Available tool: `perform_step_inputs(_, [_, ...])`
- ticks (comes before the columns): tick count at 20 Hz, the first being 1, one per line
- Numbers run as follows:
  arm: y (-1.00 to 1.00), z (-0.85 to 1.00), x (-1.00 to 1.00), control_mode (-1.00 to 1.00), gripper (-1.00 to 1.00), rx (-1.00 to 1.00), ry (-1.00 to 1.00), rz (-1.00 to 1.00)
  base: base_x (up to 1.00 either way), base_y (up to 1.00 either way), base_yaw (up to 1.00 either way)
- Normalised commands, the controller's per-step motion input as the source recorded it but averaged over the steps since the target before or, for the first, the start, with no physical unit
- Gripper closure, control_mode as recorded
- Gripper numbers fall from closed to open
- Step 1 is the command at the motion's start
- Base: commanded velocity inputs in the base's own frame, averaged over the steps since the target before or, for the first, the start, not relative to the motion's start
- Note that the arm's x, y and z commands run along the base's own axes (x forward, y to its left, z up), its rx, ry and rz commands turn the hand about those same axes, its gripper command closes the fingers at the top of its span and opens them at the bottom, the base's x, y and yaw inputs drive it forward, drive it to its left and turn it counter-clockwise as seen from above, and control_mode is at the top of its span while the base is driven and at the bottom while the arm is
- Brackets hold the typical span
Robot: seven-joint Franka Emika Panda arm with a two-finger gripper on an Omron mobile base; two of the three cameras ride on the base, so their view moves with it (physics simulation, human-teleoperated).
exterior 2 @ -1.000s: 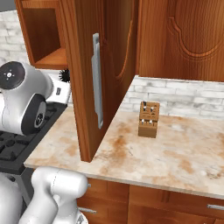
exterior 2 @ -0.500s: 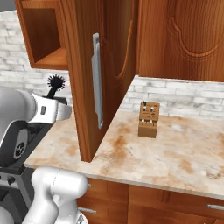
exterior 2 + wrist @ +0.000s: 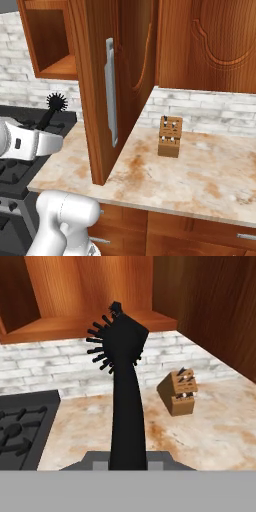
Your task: Locate and retrieve the dish brush and dish brush from the cabinet. Place them next to the sink.
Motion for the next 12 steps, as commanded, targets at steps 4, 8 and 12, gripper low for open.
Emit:
perform_step_inputs(4, [0.0, 0.0, -0.52, -1.0, 1.0, -0.02, 0.0, -0.02, 0.0, 0.0, 0.0])
perform_step_inputs(8, [-0.04, -0.01, -0.54, -1.0, 1.0, -0.01, 0.0, 0.0, 0.0, 0.0, 0.0])
perform_step_inputs(12, [-0.08, 0.0, -0.4, -1.0, 1.0, 0.0, 0.0, 0.03, 0.0, 0.0, 0.0])
